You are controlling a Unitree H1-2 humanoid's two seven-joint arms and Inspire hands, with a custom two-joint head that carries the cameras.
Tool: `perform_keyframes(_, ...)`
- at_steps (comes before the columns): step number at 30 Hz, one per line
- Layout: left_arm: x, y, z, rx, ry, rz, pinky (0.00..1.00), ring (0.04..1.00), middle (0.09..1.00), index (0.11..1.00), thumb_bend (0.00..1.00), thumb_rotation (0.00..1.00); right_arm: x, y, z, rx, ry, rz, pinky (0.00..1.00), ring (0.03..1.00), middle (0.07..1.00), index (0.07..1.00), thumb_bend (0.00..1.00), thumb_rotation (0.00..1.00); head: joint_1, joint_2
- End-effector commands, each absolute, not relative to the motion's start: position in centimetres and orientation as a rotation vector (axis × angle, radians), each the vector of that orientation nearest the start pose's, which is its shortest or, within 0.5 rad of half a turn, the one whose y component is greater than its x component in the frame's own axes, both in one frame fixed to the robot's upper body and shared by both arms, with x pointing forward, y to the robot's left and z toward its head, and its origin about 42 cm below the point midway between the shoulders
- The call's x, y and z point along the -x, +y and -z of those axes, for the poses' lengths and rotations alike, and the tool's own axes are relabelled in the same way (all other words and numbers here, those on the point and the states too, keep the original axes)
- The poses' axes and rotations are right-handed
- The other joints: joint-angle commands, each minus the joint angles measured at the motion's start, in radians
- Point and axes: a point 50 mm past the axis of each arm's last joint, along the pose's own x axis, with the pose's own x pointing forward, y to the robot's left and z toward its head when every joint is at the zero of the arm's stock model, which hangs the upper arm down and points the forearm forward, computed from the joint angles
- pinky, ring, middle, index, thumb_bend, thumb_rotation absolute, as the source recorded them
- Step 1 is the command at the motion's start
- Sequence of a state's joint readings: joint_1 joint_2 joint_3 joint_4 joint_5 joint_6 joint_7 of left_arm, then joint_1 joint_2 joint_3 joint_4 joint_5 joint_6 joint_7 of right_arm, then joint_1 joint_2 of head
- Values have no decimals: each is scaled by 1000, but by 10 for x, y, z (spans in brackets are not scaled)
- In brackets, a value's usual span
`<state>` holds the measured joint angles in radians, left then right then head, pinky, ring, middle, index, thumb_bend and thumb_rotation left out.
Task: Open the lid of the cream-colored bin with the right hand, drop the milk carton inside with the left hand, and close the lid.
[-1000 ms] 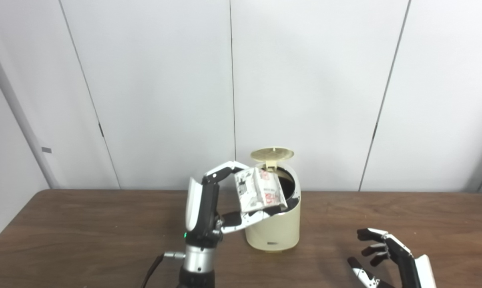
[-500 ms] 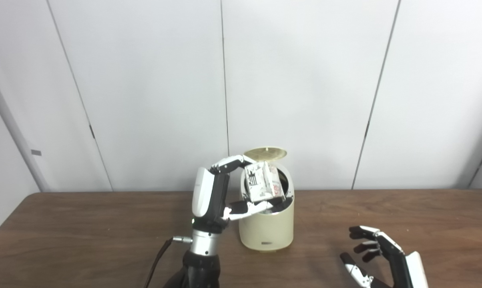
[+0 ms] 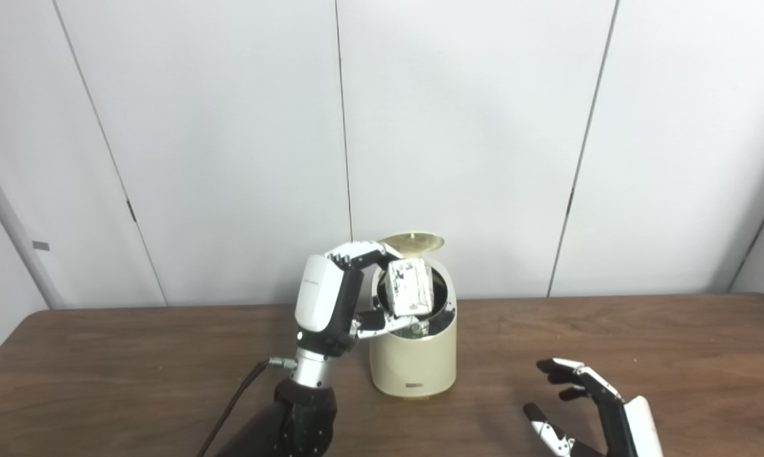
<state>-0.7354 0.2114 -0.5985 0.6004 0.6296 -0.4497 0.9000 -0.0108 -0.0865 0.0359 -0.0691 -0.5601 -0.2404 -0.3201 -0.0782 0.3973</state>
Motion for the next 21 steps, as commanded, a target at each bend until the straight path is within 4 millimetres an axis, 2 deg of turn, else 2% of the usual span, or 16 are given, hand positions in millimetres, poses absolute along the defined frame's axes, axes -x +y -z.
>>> perform_keyframes(1, -463, 125, -251, -689, -1143, -56, 521, 487, 488, 452, 504, 0, -269, -204, -123, 508, -374, 201, 553, 660, 687, 673, 235, 301, -1, 1)
perform_keyframes(6, -471, 128, -249, -755, -1134, -44, 513, 490, 486, 451, 504, 0, -269, -202, -123, 506, -383, 192, 549, 655, 686, 672, 232, 342, -7, 3)
perform_keyframes(16, -478, 133, -239, -760, -1008, -1, 473, 483, 486, 455, 504, 0, -267, -200, -126, 514, -378, 193, 531, 639, 681, 674, 225, 301, -10, 11)
perform_keyframes(18, -478, 134, -237, -757, -993, -4, 424, 458, 481, 470, 505, 0, -267, -200, -126, 512, -379, 193, 530, 639, 682, 675, 222, 293, -11, 12)
perform_keyframes(19, -479, 134, -236, -755, -989, -4, 347, 432, 477, 488, 505, 0, -267, -200, -126, 510, -379, 192, 529, 638, 683, 675, 222, 287, -11, 13)
perform_keyframes(20, -479, 135, -235, -758, -982, -3, 320, 424, 476, 494, 505, 0, -266, -200, -126, 509, -378, 193, 528, 638, 683, 675, 223, 284, -11, 14)
perform_keyframes(21, -479, 136, -234, -762, -977, -3, 347, 429, 475, 495, 505, 0, -266, -200, -126, 511, -376, 192, 530, 639, 682, 674, 225, 282, -10, 15)
